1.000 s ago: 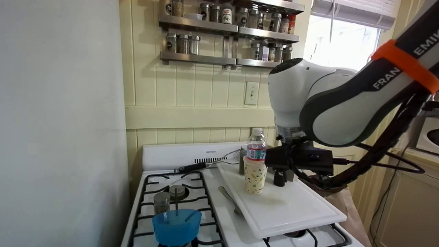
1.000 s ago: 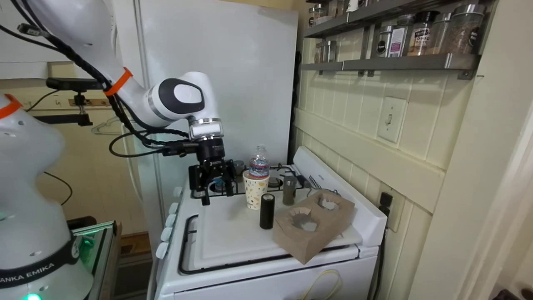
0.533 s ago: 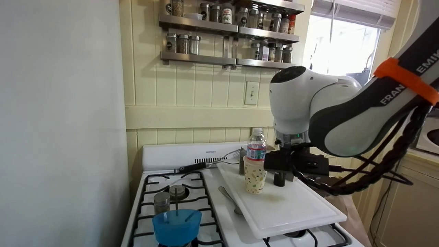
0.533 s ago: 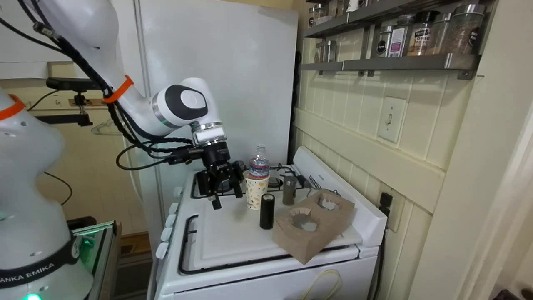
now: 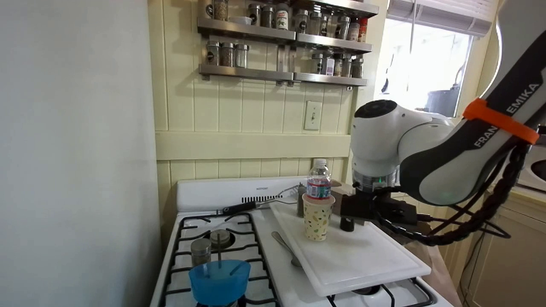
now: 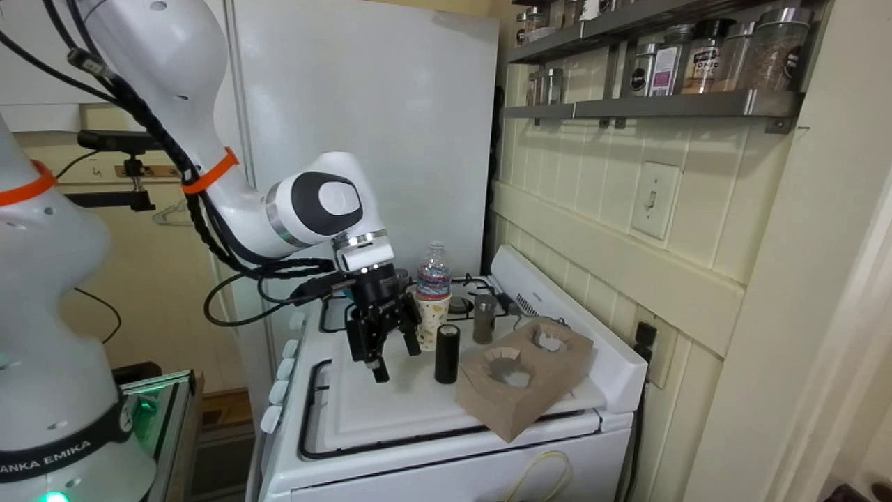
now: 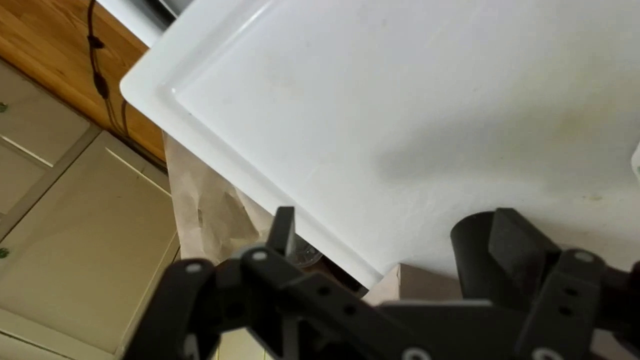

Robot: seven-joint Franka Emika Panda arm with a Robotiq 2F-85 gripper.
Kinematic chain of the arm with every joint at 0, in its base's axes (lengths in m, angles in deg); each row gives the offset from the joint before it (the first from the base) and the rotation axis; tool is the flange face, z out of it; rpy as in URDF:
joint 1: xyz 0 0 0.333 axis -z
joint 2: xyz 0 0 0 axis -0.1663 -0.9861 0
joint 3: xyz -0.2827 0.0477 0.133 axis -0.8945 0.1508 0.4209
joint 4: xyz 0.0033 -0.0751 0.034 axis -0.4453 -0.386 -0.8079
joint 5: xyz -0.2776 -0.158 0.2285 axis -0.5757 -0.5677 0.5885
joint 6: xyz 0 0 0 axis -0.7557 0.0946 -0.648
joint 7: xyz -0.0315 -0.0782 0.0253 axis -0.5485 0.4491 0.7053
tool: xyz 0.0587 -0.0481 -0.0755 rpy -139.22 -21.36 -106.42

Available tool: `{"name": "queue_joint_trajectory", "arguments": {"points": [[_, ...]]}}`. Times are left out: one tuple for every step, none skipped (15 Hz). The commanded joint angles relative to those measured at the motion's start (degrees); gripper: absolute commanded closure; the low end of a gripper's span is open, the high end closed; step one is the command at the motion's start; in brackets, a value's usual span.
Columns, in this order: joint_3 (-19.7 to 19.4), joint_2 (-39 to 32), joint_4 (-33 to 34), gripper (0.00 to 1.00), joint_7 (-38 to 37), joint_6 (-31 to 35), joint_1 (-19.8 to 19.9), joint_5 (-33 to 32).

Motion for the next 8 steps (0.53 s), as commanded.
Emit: {"name": "queue_joint_trajectory", "arguments": {"points": [[-1.50,-2.95,0.01,0.00,-2.64,3.81,1.04,-5.10],[-1.66,-3.30,0.01,0.00,-3.09,4.08,1.29,-6.56],[-1.65,-3.41,0.01,0.00,-3.83,3.97,1.55,-8.35],[-1.63,-3.54,0.02,0.00,-4.54,3.81,1.72,-10.23],[-1.58,-3.60,0.03,0.00,-5.41,3.39,1.75,-11.87],[-1.42,-3.52,0.03,0.00,-6.57,3.00,1.78,-13.66],[-1.41,-3.48,0.03,0.00,-7.37,2.82,1.78,-14.78],[-1.43,-3.38,0.03,0.00,-8.19,1.87,1.66,-14.32]]}}
